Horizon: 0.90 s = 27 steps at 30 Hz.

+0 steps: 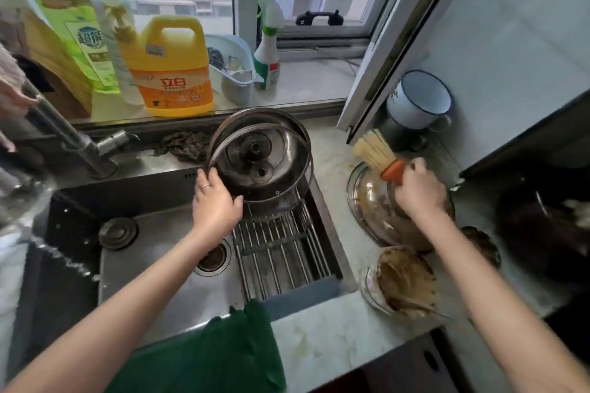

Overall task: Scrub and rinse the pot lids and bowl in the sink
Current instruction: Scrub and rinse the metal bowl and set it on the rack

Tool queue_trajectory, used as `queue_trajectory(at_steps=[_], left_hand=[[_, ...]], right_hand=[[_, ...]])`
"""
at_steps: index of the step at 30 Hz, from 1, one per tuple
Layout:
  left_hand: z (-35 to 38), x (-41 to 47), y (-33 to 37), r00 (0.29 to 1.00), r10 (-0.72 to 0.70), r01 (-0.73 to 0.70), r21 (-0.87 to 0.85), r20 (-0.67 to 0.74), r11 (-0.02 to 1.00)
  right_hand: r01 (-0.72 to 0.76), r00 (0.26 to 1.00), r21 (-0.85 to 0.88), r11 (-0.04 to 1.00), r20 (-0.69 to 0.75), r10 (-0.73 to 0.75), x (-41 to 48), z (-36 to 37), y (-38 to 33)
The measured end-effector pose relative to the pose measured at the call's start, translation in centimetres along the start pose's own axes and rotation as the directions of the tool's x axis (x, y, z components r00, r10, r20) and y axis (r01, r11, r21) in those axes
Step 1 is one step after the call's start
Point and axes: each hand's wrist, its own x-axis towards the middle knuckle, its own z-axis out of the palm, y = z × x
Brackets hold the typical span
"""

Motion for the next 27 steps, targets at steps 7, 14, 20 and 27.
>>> queue_trajectory(at_steps=[7,14,20,27], left_hand=[[0.6,-6.7,1.4,0.962,0.22,-0.2,-0.128,0.163,0.971],[-0.6,-8.5,1.5,0.949,0.259,-0.232,-0.158,0.179,0.96],[-1.3,-9.0,0.8,0.947,0.242,-0.207,-0.176,0.211,0.962],[-2.5,-8.7,-0.8,0.963,0.202,-0.155,-0.248,0.178,0.956]], right_hand=[[-0.189,0.975,-0.037,0.981,0.109,0.192,1.7,2.1,3.3],[-0.057,0.998,-0.074,0.996,0.002,0.057,1.3,0.0,2.8],[0.027,0.999,-0.088,0.996,-0.037,-0.03,-0.1,-2.8,1.3],[0.239,0.951,-0.066,0.969,-0.187,-0.247,-0.6,-4.9,-2.5]])
